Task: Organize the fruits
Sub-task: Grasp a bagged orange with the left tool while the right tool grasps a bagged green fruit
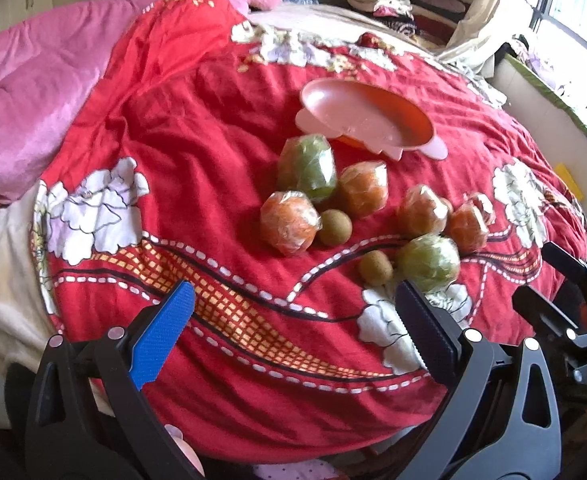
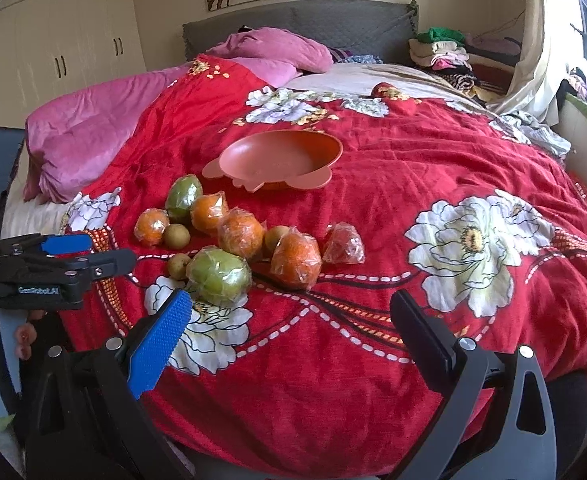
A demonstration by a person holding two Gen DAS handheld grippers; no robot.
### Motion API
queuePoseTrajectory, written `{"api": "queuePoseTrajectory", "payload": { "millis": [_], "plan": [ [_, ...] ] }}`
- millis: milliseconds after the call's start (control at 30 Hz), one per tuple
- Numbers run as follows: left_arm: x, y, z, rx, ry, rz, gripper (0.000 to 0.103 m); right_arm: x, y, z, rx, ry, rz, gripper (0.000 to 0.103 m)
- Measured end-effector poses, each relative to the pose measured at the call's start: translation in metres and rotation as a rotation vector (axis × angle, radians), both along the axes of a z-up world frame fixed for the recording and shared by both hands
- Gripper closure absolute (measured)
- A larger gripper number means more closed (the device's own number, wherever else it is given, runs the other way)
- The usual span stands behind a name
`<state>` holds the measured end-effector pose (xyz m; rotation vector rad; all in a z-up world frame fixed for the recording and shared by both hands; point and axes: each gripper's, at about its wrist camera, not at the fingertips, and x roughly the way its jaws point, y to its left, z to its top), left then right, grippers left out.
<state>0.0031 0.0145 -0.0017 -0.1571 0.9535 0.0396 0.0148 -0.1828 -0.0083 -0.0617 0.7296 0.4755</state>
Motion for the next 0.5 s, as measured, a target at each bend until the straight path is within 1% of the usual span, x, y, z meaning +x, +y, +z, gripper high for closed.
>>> {"api": "queuePoseTrajectory", "payload": {
  "millis": [133, 233, 300, 333, 367, 400, 433, 467, 500],
  "plan": [
    [0.007, 0.009, -0.002, 0.009, 0.009, 0.0, 0.008, 0.001, 0.007, -0.001, 0.005, 0.007, 0.019, 0.004],
    [0.012, 0.018, 0.0, 0.001, 0.003, -0.002, 0.009, 0.003, 0.014, -0.005, 0.009, 0.028, 0.037, 0.004],
    [0.018, 0.022, 0.002, 0.009, 0.003, -0.013, 0.011, 0.004, 0.017, -0.008, 0.008, 0.039, 0.04, 0.004],
    [0.021, 0.022, 0.001, 0.008, 0.007, -0.03, 0.016, 0.005, 0.019, -0.01, 0.008, 0.047, 0.046, 0.004],
    [0.024, 0.023, 0.001, 0.006, 0.014, -0.046, 0.024, 0.005, 0.02, -0.011, 0.006, 0.049, 0.049, 0.004],
    [0.027, 0.023, 0.0, 0.01, 0.02, -0.055, 0.027, 0.005, 0.022, -0.012, 0.005, 0.05, 0.051, 0.004],
    [0.029, 0.022, -0.001, 0.016, 0.023, -0.072, 0.034, 0.005, 0.022, -0.012, 0.006, 0.051, 0.053, 0.004],
    [0.031, 0.021, -0.001, 0.018, 0.022, -0.092, 0.043, 0.006, 0.023, -0.012, 0.008, 0.052, 0.058, 0.004],
    [0.033, 0.02, -0.002, 0.021, 0.027, -0.112, 0.048, 0.007, 0.024, -0.012, 0.008, 0.054, 0.057, 0.004]
  ]
}}
